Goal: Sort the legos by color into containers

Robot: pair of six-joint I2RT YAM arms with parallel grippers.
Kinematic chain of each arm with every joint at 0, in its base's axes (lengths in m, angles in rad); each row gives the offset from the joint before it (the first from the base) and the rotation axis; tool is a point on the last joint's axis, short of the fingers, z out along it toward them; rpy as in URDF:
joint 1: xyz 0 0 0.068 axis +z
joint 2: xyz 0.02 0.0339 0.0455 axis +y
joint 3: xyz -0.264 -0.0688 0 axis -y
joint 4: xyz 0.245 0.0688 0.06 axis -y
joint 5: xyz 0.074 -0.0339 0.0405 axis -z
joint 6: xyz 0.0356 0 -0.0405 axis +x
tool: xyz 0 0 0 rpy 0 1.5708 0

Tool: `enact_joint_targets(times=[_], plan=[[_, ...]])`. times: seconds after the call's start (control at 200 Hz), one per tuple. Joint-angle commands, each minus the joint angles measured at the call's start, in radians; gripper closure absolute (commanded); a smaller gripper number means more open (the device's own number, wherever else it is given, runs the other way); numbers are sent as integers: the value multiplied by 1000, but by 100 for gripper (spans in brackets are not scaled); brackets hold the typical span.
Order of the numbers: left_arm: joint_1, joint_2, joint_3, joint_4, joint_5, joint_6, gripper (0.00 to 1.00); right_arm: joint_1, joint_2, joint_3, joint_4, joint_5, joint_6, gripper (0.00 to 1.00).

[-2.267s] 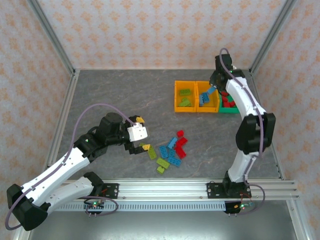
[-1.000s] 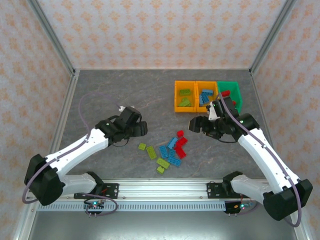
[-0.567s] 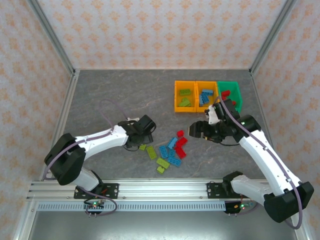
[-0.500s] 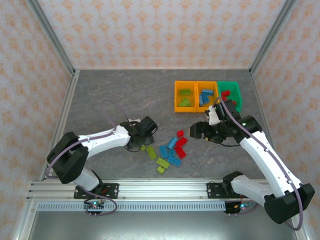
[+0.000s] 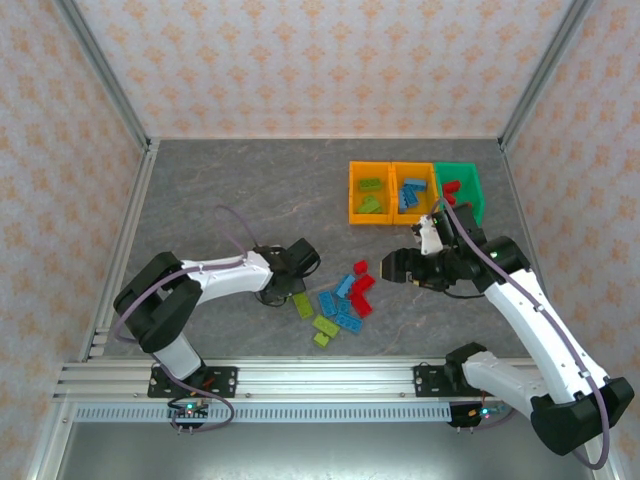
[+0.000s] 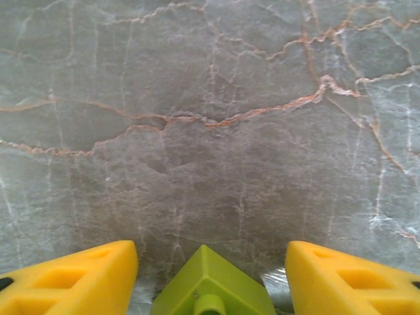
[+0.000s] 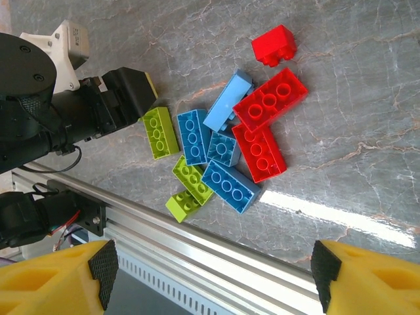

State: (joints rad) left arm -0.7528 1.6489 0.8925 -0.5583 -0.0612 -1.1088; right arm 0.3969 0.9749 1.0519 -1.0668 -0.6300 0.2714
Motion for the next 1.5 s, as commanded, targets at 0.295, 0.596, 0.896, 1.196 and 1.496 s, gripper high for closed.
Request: enact_joint_targets(times=[0.295, 0.596, 0.896, 1.196, 1.496], plan=[[-27, 0, -34, 20, 41, -24, 58, 4, -13, -9, 25, 5, 76, 20], [-10, -45, 28, 41, 11, 45, 68, 15, 12, -10, 96, 29, 176, 20], [52, 8, 176, 70, -9, 162, 72, 15, 17, -8, 128, 69, 242, 20], [61, 305, 800, -12, -83, 378, 73, 15, -9, -11, 142, 185, 305, 20], [70, 774, 1560, -116, -187, 562, 68, 15, -55, -29, 113, 234, 333, 20]])
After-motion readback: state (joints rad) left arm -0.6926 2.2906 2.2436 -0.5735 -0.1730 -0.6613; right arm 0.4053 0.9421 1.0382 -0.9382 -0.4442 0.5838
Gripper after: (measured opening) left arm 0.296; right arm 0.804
